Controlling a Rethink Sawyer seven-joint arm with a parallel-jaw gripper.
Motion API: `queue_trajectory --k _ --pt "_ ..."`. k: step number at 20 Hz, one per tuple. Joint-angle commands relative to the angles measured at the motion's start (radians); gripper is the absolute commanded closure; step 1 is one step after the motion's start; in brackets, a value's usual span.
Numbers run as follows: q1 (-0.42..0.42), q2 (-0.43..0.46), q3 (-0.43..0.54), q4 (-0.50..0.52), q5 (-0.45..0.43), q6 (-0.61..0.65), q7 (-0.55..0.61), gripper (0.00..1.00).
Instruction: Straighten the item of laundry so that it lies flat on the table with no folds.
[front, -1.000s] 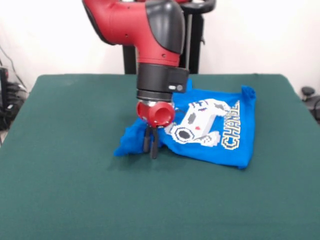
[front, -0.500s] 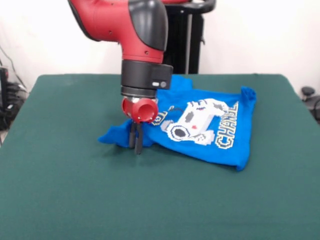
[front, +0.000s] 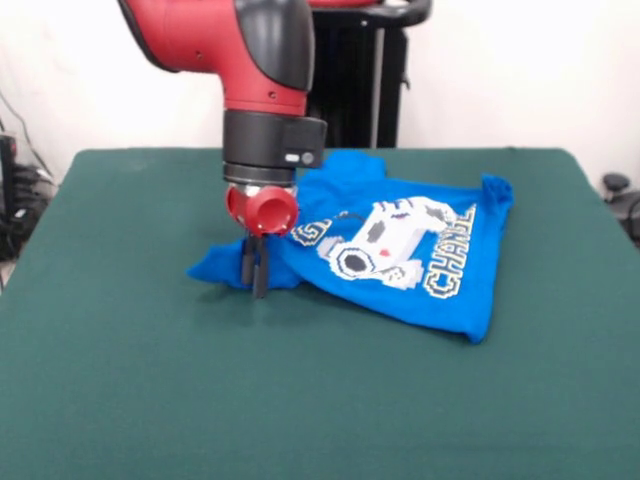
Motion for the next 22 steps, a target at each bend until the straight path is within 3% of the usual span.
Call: queue_trajectory --k 1,6,14,22 --pt "-0.043 -0.024 0.061 0.024 -0.076 0.144 0.028 0.0" --pt "-0.068 -0.097 0.098 0.079 -0.098 0.201 0.051 0.0" --pt "-0.096 -0.078 0.13 0.079 -0.113 0.228 0.051 0.0" --pt "-0.044 -0.071 0.091 0.071 -0.087 0.186 0.088 0.0"
